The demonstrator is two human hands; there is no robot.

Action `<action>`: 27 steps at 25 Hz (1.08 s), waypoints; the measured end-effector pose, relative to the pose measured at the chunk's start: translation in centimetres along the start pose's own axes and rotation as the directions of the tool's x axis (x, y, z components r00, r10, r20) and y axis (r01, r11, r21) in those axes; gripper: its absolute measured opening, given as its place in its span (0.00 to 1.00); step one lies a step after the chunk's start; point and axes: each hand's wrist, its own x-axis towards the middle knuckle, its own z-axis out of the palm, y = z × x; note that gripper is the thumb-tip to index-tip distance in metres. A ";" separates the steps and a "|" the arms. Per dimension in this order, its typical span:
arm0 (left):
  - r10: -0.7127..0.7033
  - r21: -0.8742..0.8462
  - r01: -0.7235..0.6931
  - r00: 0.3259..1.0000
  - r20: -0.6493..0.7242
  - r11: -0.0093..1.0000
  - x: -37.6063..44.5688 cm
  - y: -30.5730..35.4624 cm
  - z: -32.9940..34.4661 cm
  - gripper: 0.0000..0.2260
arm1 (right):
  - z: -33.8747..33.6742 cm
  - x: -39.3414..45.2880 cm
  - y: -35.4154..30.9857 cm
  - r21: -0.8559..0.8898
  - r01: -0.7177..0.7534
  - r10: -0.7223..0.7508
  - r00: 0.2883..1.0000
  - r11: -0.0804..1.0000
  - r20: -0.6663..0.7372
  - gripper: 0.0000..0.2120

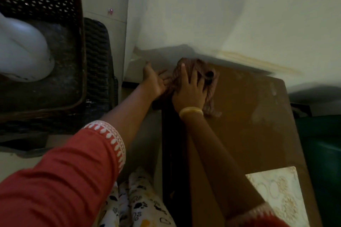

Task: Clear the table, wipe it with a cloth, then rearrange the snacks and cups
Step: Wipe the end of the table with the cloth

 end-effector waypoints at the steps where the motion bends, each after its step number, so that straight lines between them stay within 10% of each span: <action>1: 0.036 0.016 -0.036 0.999 -0.028 0.999 0.1 0.1 0.2 0.32 | -0.3 2.2 -0.4 -0.013 0.034 -0.034 0.999 0.999 -0.011 0.36; 6: 0.219 0.458 -0.208 0.975 0.031 0.864 -0.3 -0.6 1.8 0.29 | -2.8 10.4 -0.3 -0.116 0.303 -0.310 0.950 0.946 -0.046 0.15; 10: 0.417 0.937 -0.270 0.895 0.160 0.220 0.9 -1.5 1.8 0.27 | -2.4 10.7 6.4 -0.001 0.276 -0.271 0.943 0.961 -0.195 0.24; 13: 0.452 0.904 -0.392 0.784 0.425 -0.170 0.8 -1.7 3.4 0.29 | -1.7 10.0 15.9 0.006 0.075 -0.072 0.973 0.997 -0.218 0.25; 17: 0.300 0.717 -0.136 0.843 0.447 -0.684 1.7 -3.7 7.2 0.28 | -0.8 8.5 30.6 0.036 -0.306 0.308 0.949 0.951 -0.071 0.28; 24: 0.211 0.501 -0.114 0.812 0.545 -0.858 5.3 -9.5 15.1 0.23 | -1.0 6.9 37.4 0.082 -0.587 0.589 0.808 0.805 0.003 0.32; 27: 0.268 0.479 -0.073 0.752 0.603 -0.875 6.5 -11.7 15.9 0.20 | -0.7 3.7 32.8 0.128 -0.492 0.500 0.865 0.861 -0.039 0.38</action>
